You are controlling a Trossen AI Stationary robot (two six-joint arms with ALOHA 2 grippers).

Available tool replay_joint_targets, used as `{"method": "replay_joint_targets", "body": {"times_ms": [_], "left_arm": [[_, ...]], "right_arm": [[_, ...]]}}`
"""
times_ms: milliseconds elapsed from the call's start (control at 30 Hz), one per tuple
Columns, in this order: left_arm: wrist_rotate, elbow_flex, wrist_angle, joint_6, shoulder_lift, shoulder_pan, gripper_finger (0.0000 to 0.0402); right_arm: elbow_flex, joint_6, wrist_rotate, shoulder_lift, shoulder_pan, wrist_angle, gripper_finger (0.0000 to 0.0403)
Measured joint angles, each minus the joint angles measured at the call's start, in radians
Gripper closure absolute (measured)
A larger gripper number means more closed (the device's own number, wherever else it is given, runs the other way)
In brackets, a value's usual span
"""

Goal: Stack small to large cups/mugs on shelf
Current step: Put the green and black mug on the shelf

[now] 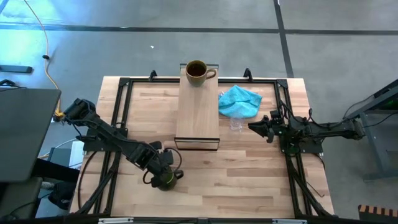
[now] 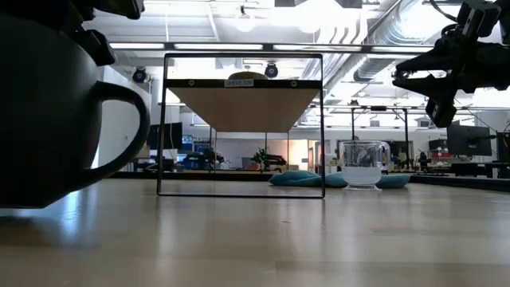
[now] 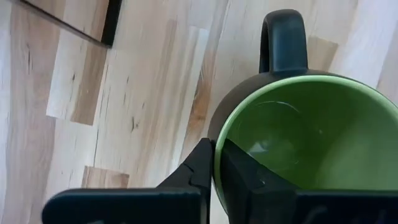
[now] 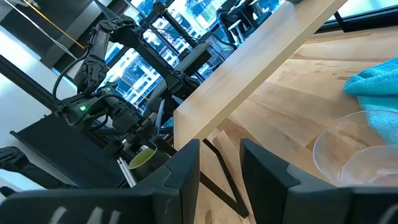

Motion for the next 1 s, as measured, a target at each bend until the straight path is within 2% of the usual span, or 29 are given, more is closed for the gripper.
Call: {"method": "replay_joint_targets", "body": {"times_ms": [700, 1000], "left_arm": [[0.027, 0.004, -0.006, 0.002, 0.0, 0.0, 0.0398], [0.019, 0.11, -0.112, 0.029, 0.0, 0.0, 0.0399]], "right_arm": [[0.0, 0.0, 0.0, 0.0, 0.0, 0.0, 0.0297], [0.0, 0.0, 0.0, 0.001, 0.0, 0.0, 0.0297]]}}
